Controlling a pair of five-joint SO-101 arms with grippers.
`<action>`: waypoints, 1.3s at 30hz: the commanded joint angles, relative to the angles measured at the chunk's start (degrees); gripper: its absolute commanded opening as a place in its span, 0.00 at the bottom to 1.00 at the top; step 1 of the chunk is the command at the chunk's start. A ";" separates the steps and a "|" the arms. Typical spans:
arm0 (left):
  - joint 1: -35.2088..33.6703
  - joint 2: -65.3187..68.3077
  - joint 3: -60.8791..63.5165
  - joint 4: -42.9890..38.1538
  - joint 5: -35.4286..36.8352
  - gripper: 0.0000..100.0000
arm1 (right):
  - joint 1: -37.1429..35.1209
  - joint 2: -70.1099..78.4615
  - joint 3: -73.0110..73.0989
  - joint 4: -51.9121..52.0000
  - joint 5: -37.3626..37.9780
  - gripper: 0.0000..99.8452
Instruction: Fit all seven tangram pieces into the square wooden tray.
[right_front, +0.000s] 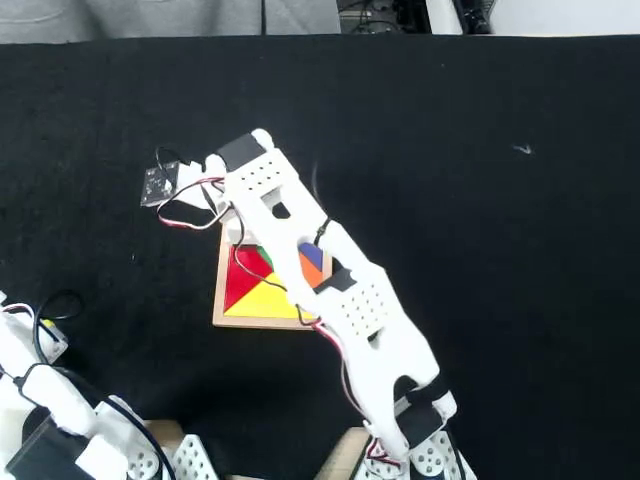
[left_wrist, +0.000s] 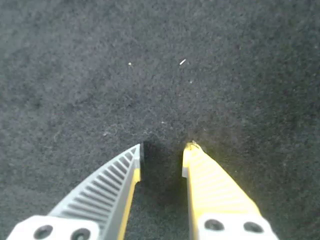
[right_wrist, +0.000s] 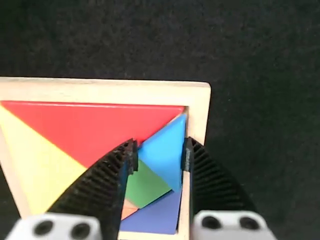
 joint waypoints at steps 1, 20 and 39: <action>1.19 -0.35 0.31 -0.97 -0.35 0.15 | -0.18 -0.48 -3.91 1.76 -0.62 0.11; 1.19 -0.35 0.31 -0.97 -0.35 0.15 | -0.35 -1.54 -5.32 2.90 -2.37 0.25; 1.63 -0.88 0.04 -0.53 0.00 0.15 | 12.40 -33.27 -0.40 8.09 -13.89 0.01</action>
